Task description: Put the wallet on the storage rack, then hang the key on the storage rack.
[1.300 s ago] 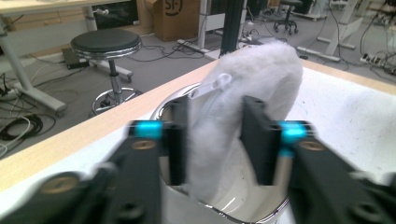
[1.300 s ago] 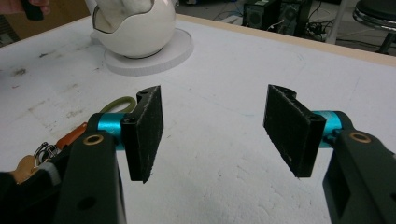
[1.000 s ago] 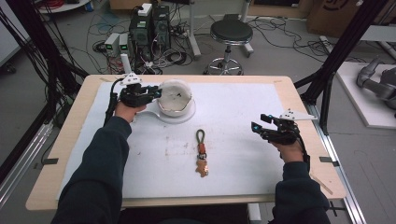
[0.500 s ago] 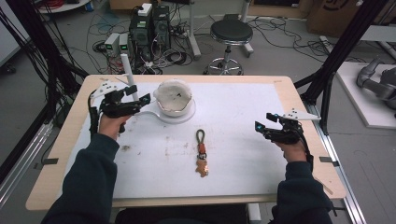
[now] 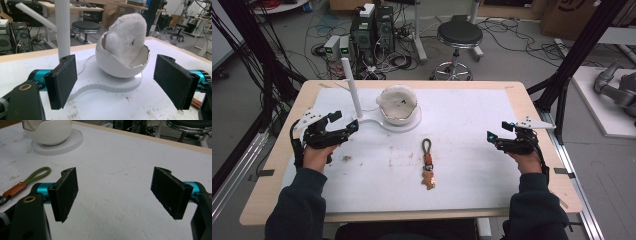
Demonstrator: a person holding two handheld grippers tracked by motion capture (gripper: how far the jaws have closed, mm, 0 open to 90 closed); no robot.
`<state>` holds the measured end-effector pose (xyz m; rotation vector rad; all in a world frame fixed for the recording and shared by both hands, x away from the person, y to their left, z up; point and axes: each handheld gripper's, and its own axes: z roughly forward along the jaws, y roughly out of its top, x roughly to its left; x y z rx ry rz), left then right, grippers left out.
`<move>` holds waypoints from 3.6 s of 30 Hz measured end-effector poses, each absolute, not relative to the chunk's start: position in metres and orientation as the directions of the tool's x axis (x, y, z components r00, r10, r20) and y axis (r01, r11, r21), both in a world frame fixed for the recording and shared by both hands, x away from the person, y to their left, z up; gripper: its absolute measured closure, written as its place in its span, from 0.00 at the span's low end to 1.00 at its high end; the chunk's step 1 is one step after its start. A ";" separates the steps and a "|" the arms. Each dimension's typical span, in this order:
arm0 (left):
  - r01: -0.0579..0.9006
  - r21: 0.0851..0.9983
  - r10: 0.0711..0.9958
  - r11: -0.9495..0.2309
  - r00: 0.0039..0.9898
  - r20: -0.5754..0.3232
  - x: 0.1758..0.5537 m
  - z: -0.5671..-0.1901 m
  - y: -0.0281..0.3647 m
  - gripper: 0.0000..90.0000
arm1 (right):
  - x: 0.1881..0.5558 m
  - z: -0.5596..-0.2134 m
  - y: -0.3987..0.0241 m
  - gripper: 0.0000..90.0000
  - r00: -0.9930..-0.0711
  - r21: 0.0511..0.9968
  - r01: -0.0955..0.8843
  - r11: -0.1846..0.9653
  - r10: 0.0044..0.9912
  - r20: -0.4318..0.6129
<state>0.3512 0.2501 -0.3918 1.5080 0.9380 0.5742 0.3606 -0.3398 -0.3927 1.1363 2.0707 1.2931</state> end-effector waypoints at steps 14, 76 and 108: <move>0.264 0.964 0.815 0.019 0.555 -0.168 0.341 -0.407 0.244 0.21 | 0.361 -0.396 -0.338 0.25 -0.546 0.885 0.417 0.208 0.835 0.062; 0.502 0.796 0.679 -0.339 0.716 -0.163 0.369 -0.437 0.084 0.84 | 0.359 -0.402 -0.343 0.26 -0.535 0.885 0.422 0.198 0.842 0.066; 0.275 0.960 0.680 0.062 0.692 -0.242 0.342 -0.374 0.203 0.88 | 0.359 -0.402 -0.342 0.26 -0.533 0.887 0.418 0.196 0.844 0.065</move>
